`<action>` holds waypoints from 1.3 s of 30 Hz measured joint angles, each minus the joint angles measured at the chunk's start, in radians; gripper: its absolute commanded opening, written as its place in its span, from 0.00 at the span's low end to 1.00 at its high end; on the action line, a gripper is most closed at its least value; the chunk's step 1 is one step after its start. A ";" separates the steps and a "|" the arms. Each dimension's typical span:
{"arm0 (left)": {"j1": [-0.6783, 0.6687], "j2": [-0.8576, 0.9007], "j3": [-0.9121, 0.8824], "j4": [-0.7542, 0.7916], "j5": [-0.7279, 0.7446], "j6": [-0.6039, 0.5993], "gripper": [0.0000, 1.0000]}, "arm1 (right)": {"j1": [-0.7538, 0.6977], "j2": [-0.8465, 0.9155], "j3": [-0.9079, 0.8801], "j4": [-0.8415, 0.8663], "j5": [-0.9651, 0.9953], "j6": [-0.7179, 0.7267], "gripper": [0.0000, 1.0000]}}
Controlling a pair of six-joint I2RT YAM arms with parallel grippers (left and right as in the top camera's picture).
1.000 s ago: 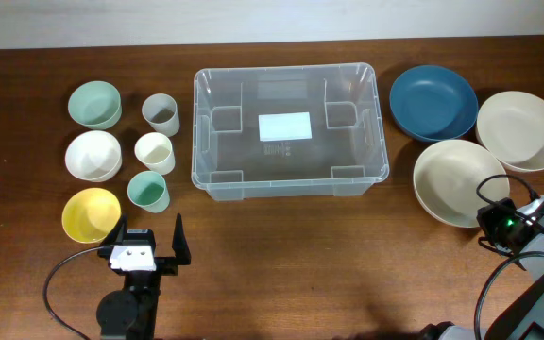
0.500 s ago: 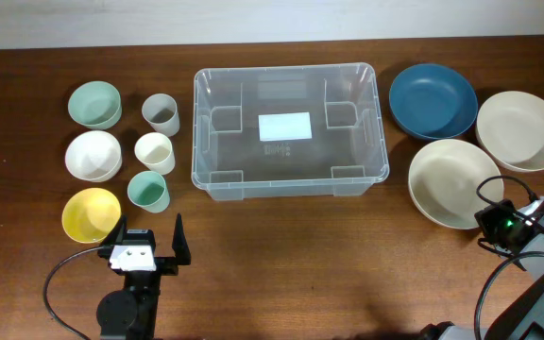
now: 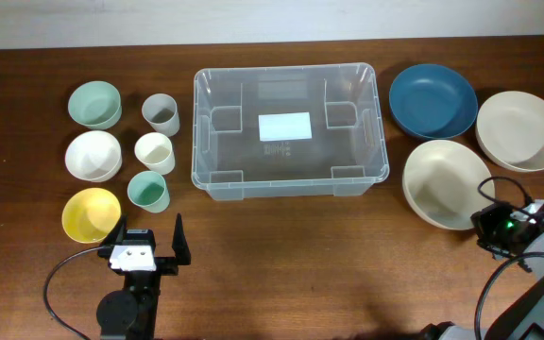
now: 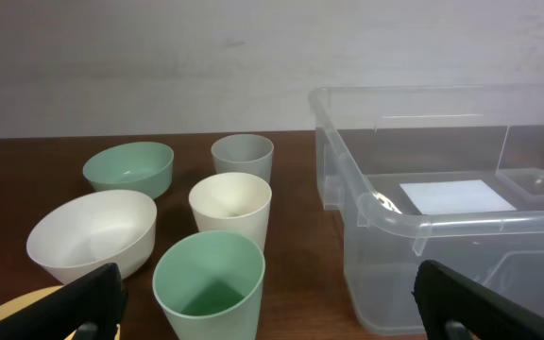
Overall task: Pack container
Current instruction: 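Lift the cream plate with the right gripper over the clear bin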
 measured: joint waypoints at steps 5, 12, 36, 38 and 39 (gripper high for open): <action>0.000 0.000 0.000 0.000 0.000 0.000 1.00 | -0.016 -0.039 0.104 -0.171 -0.051 -0.008 0.04; 0.000 0.000 0.000 0.000 0.000 0.000 1.00 | -0.017 -0.124 0.319 -0.375 -0.084 -0.032 0.04; 0.000 0.000 0.000 0.000 0.000 0.000 1.00 | 0.575 -0.159 0.629 -0.308 -0.075 0.033 0.04; 0.000 0.000 0.000 0.000 0.000 0.000 1.00 | 0.632 -0.132 0.631 -0.278 -0.053 0.050 0.04; 0.000 0.000 0.000 0.000 0.000 0.000 1.00 | 0.654 -0.119 0.631 -0.264 -0.046 0.056 0.04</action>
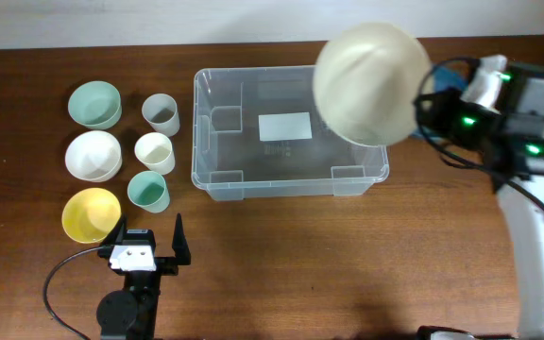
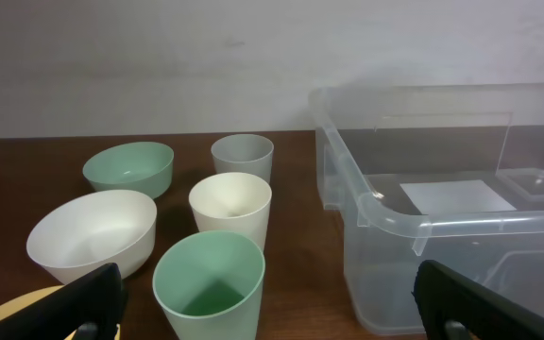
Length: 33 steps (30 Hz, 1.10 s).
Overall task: Pack container
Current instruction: 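Lift the cream plate with the right gripper over the clear bin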
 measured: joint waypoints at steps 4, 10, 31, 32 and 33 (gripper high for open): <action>0.000 0.000 0.000 0.000 0.000 0.000 1.00 | 0.104 0.088 0.000 0.079 0.055 0.024 0.04; 0.000 0.000 0.000 0.000 0.000 0.000 1.00 | 0.178 0.177 0.000 0.172 0.111 0.045 0.04; 0.000 0.000 0.000 0.000 0.000 0.000 1.00 | 0.280 0.373 0.000 0.201 0.272 0.051 0.04; 0.000 0.000 0.000 0.000 0.000 0.000 1.00 | 0.282 0.379 0.000 0.204 0.280 0.051 0.04; 0.000 0.000 0.000 0.000 0.000 0.000 1.00 | 0.283 0.385 0.000 0.207 0.289 0.051 0.04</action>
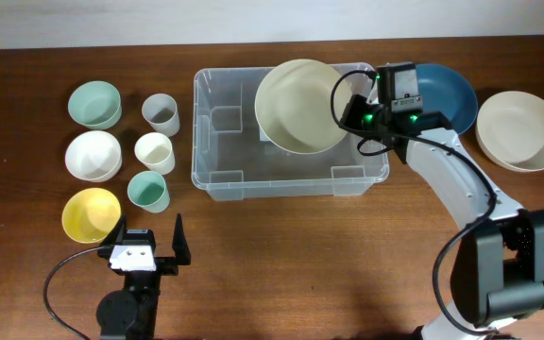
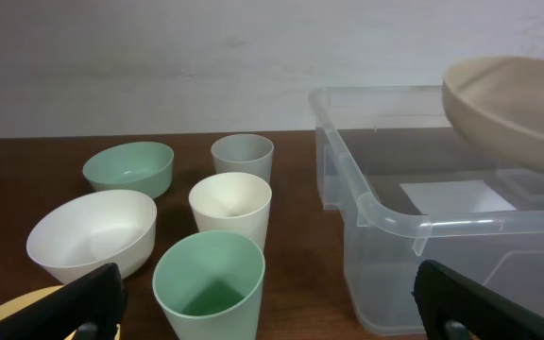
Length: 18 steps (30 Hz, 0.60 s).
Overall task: Pack container
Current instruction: 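Lift the cream plate with the right gripper over the clear bin, then lower the cream plate into the bin with the right gripper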
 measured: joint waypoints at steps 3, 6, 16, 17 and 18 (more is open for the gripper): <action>0.000 0.000 0.000 0.000 0.000 0.000 1.00 | 0.001 0.015 0.000 0.005 0.022 0.000 0.04; 0.000 0.000 0.000 0.000 0.000 0.000 1.00 | 0.001 0.032 0.000 0.006 0.031 0.000 0.04; 0.000 0.000 0.000 0.000 0.000 0.000 1.00 | 0.002 0.058 0.003 0.007 0.048 0.001 0.04; 0.000 0.000 0.000 0.000 0.000 0.000 1.00 | 0.002 0.058 0.003 0.007 0.048 0.000 0.04; 0.000 0.000 0.000 0.000 0.000 0.000 1.00 | 0.002 0.058 0.003 0.007 0.048 0.000 0.04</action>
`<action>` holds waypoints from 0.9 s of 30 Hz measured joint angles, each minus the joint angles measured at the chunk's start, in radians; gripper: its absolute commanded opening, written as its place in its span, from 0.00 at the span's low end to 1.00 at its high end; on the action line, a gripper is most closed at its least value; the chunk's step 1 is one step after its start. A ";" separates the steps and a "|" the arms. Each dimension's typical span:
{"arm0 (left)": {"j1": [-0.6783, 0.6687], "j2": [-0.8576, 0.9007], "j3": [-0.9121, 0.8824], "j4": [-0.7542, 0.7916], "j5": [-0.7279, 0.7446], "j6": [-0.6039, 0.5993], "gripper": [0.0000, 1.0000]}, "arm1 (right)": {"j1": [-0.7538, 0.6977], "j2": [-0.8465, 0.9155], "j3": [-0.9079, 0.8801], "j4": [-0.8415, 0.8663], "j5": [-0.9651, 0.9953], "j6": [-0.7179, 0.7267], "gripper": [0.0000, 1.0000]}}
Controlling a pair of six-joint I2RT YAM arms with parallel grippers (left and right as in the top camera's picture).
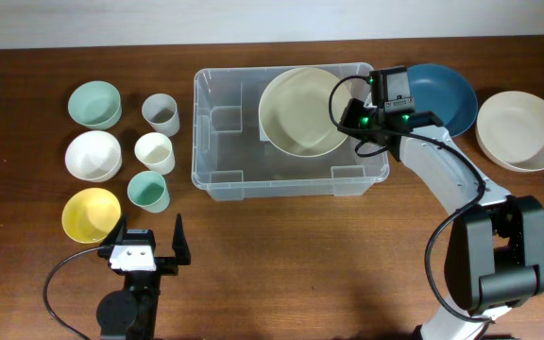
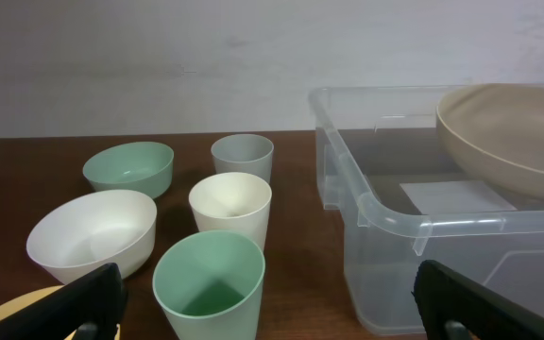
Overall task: Pack container
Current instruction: 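Lower the cream plate into the bin with the right gripper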
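A clear plastic container (image 1: 217, 142) stands at the table's middle back. Inside its right half a cream bowl (image 1: 302, 110) hangs tilted, its right rim gripped by my right gripper (image 1: 352, 115), which is shut on it. The left wrist view shows that bowl (image 2: 499, 132) inside the container (image 2: 385, 217), above the floor. My left gripper (image 1: 149, 244) rests open at the front left, nothing between its fingers (image 2: 88, 300).
Left of the container stand a mint bowl (image 1: 94, 104), a white bowl (image 1: 93, 155), a yellow bowl (image 1: 91, 214), and grey (image 1: 161, 114), cream (image 1: 154, 152) and green (image 1: 147, 192) cups. A blue bowl (image 1: 442, 94) and a cream bowl (image 1: 523, 129) lie on the right.
My right gripper has lowered the cream bowl a little, so it sits deeper in the container's right half. The left arm has not moved.
My right gripper was at the right front edge by a cream bowl on the table. Then it held that bowl high above the container's right end. Then the bowl was over the container's right half, and now it sits lower inside.
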 measured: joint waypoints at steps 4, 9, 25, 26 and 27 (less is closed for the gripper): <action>0.000 0.000 0.000 0.000 0.000 0.000 1.00 | 0.000 0.002 0.000 0.000 0.000 0.000 0.04; 0.000 0.000 0.000 0.000 0.000 0.000 1.00 | 0.000 0.012 0.011 0.000 0.001 0.000 0.04; 0.000 0.000 0.000 0.000 0.000 0.000 1.00 | 0.000 0.021 0.023 -0.001 -0.004 0.003 0.04; 0.000 0.000 0.000 0.000 0.000 0.000 1.00 | 0.000 0.021 0.023 -0.002 -0.005 0.003 0.04; 0.000 0.000 0.000 0.000 0.000 0.000 1.00 | 0.001 0.021 0.024 -0.006 -0.007 0.003 0.04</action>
